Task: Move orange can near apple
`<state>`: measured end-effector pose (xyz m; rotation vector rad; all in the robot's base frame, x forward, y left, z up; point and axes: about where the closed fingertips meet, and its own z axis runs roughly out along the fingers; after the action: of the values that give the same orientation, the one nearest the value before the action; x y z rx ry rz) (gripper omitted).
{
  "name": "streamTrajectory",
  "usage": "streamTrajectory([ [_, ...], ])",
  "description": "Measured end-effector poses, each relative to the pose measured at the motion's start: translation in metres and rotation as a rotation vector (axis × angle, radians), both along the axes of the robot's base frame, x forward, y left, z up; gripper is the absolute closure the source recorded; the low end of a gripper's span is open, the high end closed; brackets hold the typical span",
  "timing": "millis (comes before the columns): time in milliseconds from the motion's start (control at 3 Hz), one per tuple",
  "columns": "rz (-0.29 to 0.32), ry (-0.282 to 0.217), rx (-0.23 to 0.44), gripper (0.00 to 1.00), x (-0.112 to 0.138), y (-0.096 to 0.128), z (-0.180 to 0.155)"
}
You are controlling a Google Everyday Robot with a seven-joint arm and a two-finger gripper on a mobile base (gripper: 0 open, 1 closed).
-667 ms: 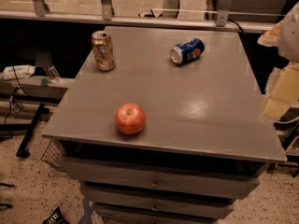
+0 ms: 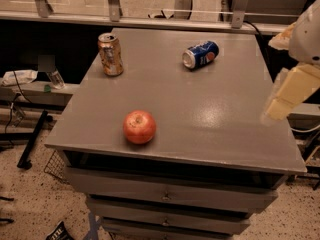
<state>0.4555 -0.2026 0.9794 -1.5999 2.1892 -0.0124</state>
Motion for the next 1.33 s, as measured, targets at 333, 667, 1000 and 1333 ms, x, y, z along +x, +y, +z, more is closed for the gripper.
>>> streamTrajectory([
  [333, -0.054, -0.043, 0.239, 0.0, 0.058, 0.02, 0.002],
  [667, -0.087, -0.106, 0.454, 0.0, 0.122, 0.044, 0.013],
  [1000, -0.095, -0.123, 0.491, 0.0, 0.135, 0.047, 0.016],
  [1333, -0.094, -0.122, 0.489, 0.0, 0.134, 0.048, 0.015],
])
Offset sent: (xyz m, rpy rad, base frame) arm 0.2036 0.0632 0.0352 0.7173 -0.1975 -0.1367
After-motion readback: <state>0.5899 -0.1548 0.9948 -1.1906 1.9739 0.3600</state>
